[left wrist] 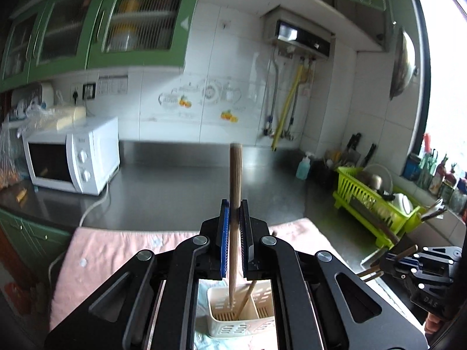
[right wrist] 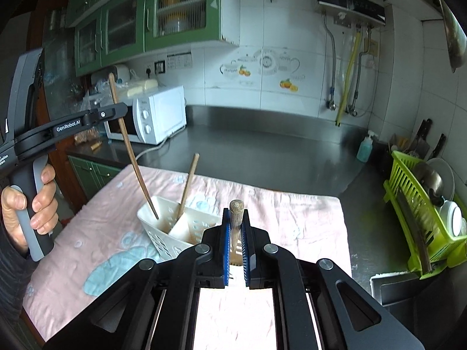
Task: Organize utensils
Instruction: 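Release the chopstick into the holder with the right tool while the left tool releases its own, then lower the right tool onto a chopstick and grasp it while the left tool grasps another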
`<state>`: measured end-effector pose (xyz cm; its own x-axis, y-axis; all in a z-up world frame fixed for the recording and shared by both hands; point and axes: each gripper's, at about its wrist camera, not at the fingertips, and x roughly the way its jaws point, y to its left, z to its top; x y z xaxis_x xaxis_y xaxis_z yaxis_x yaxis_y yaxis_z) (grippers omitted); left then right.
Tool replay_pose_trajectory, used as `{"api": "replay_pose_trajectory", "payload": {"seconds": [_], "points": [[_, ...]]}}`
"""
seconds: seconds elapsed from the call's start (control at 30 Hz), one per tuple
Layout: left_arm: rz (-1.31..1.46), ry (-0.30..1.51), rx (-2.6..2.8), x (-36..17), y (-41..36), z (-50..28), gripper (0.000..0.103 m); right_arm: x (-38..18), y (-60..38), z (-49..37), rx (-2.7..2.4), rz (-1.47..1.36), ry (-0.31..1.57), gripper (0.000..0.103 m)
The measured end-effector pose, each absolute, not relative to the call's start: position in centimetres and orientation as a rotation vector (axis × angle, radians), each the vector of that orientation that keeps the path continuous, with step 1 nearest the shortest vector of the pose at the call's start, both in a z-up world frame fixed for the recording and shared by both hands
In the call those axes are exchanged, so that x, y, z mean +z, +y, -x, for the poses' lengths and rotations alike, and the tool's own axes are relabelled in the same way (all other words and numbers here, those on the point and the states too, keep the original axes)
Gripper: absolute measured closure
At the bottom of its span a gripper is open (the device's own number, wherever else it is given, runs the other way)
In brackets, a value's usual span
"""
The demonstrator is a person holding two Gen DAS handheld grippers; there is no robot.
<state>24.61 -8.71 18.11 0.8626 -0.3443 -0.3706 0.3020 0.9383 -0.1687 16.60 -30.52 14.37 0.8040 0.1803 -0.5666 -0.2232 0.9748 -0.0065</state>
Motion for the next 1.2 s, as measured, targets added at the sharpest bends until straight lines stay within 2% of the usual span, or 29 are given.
{"api": "replay_pose_trajectory", "payload": {"seconds": [0.13,0.2,0.27,0.33,0.37,0.43,0.7,1.2], "points": [[0.103,0.455,-0.327,16.2,-9.1,-25.6,0.097,13.3,-30.3,-17.3,0.224,0.069,0.621,0.096],[0.089,0.461,-0.331,15.7,-9.2,-25.6,0.093,13.1,-30.2,-17.5,0.221,0.064,0.619,0.096],[0.077,0.464,-0.321,15.4,-9.3,-25.4,0.084,13.1,-30.2,-17.3,0.213,0.06,0.607,0.094],[0.075,0.456,-0.32,15.4,-9.1,-24.9,0.064,13.4,-30.2,-16.9,0.204,0.063,0.588,0.09],[0.072,0.447,-0.318,15.5,-9.0,-24.5,0.061,13.6,-30.3,-16.5,0.2,0.06,0.575,0.087],[0.068,0.435,-0.317,15.6,-8.7,-23.5,0.047,14.0,-30.3,-15.4,0.196,0.057,0.55,0.082],[0.048,0.427,-0.274,15.0,-6.6,-18.0,0.026,11.6,-29.2,-9.6,0.237,0.026,0.553,0.082],[0.02,0.52,-0.195,7.8,-2.5,-7.8,0.018,-1.6,-23.1,0.7,0.38,-0.034,0.793,0.082]]}}
